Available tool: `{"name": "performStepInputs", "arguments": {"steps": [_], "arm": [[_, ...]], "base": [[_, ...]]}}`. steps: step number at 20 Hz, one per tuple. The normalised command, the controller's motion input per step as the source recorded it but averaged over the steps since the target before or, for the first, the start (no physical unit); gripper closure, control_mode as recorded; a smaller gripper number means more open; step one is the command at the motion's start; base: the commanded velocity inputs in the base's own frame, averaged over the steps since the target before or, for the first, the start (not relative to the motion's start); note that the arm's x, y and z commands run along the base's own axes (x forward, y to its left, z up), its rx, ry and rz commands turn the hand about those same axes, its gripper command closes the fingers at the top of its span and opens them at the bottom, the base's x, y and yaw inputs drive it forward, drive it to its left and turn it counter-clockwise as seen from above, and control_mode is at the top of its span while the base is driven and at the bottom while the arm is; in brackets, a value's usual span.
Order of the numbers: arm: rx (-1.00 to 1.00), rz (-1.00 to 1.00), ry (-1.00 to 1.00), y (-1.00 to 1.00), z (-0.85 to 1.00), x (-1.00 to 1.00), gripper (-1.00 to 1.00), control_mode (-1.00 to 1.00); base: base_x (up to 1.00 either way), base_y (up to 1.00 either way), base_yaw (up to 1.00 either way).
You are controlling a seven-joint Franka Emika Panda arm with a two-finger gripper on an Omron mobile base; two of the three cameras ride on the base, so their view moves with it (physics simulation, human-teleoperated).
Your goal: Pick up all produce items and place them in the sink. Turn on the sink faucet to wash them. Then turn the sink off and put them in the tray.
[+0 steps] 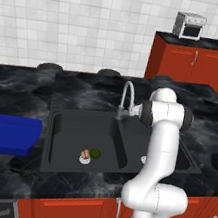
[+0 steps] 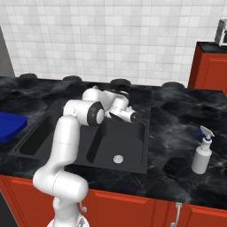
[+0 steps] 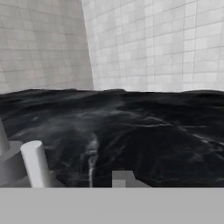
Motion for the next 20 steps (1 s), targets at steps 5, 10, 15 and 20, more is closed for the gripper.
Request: {"name": "performStepInputs", "arguments": {"steps": [5, 10, 15, 20], "arm": [[0.09, -0.01, 0.07, -0.72, -0.22, 0.08, 1.0, -1.0], [0.09, -0.03, 0.07, -0.77, -0.19, 0.06, 1.0, -1.0], [0.1, -0.02, 0.07, -0.8, -0.2, 0.02, 1.0, -1.0], [0.09, -0.01, 0.05, -0.78, -0.22, 0.01, 1.0, -1.0]], "base": [[0.0, 0.0, 0.0], [0.0, 0.0, 0.0], [0.0, 0.0, 0.0], [0.0, 0.0, 0.0]]}}
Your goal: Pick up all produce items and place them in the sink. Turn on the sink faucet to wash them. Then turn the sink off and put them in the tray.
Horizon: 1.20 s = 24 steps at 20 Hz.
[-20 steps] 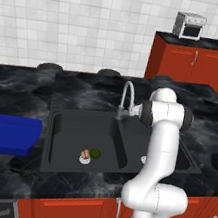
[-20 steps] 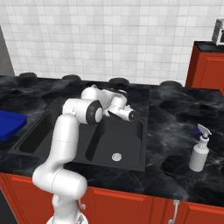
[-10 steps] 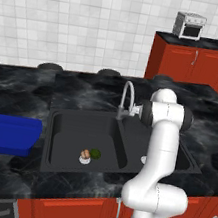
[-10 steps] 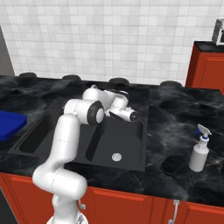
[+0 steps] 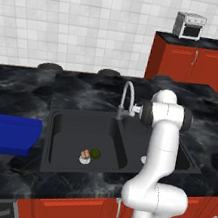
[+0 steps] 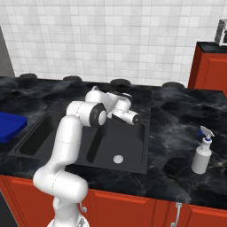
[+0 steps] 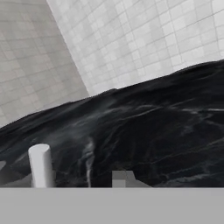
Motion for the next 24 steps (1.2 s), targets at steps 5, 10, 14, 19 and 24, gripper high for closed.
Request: {"name": "performStepInputs", "arguments": {"steps": [5, 10, 14, 19, 24], "arm": [[0.09, -0.01, 0.05, -0.69, -0.24, 0.02, 1.0, -1.0], [0.08, -0.02, 0.05, -0.53, -0.18, 0.02, 1.0, -1.0], [0.01, 0.0, 0.0, -0.12, 0.0, 0.0, 1.0, -1.0], [0.0, 0.03, -0.01, 0.0, 0.0, 0.01, 1.0, -1.0], [-0.01, 0.14, -0.08, 0.05, 0.11, 0.01, 1.0, -1.0]], "base": [[0.0, 0.0, 0.0], [0.0, 0.0, 0.0], [0.0, 0.0, 0.0], [0.0, 0.0, 0.0], [0.0, 0.0, 0.0]]}}
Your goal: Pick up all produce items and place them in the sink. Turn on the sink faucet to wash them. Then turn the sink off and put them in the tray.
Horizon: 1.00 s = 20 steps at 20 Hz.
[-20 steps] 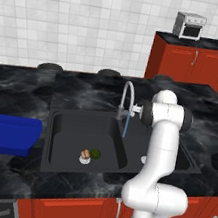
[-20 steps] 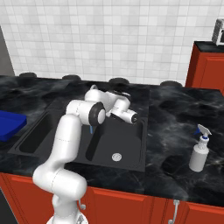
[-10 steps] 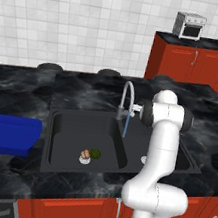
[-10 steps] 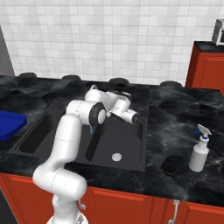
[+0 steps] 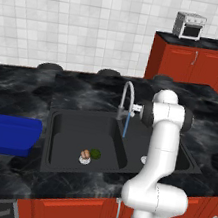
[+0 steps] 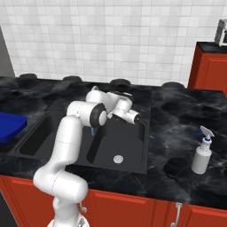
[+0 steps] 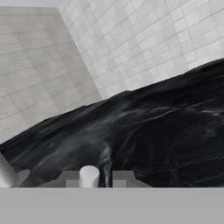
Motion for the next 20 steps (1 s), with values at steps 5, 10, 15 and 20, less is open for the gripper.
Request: {"name": "performStepInputs", "arguments": {"steps": [5, 10, 15, 20], "arm": [[-0.05, 0.18, -0.12, 0.24, 0.25, 0.03, 1.0, -1.0], [-0.08, 0.19, -0.16, 0.46, 0.37, 0.0, 1.0, -1.0], [-0.11, 0.18, -0.14, 0.64, 0.5, 0.0, 1.0, -1.0], [-0.12, 0.16, -0.14, 0.7, 0.53, 0.0, 1.0, -1.0]], "base": [[0.0, 0.0, 0.0], [0.0, 0.0, 0.0], [0.0, 0.0, 0.0], [0.0, 0.0, 0.0]]}}
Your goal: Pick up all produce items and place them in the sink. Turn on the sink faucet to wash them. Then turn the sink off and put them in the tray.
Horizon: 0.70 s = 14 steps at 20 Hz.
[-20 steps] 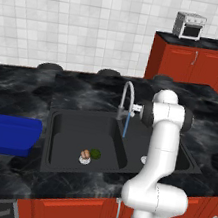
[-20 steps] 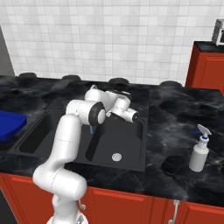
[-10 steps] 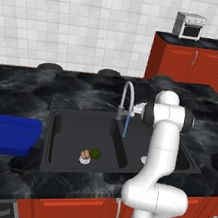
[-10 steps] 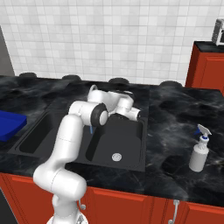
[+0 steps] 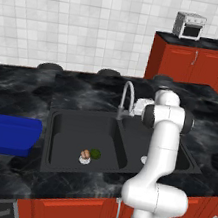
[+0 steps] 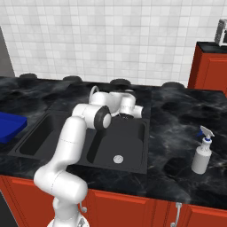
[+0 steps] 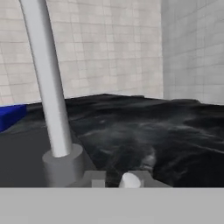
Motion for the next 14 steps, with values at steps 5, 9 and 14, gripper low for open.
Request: {"name": "performStepInputs", "arguments": {"steps": [5, 9, 14], "arm": [[-0.12, 0.14, -0.11, 0.71, 0.41, 0.0, 1.0, -1.0], [-0.12, 0.08, -0.1, 0.37, 0.17, 0.0, 1.0, -1.0], [-0.09, 0.07, -0.08, 0.11, 0.07, 0.0, -1.0, -1.0]], "base": [[0.0, 0.0, 0.0], [0.0, 0.0, 0.0], [0.0, 0.0, 0.0]]}}
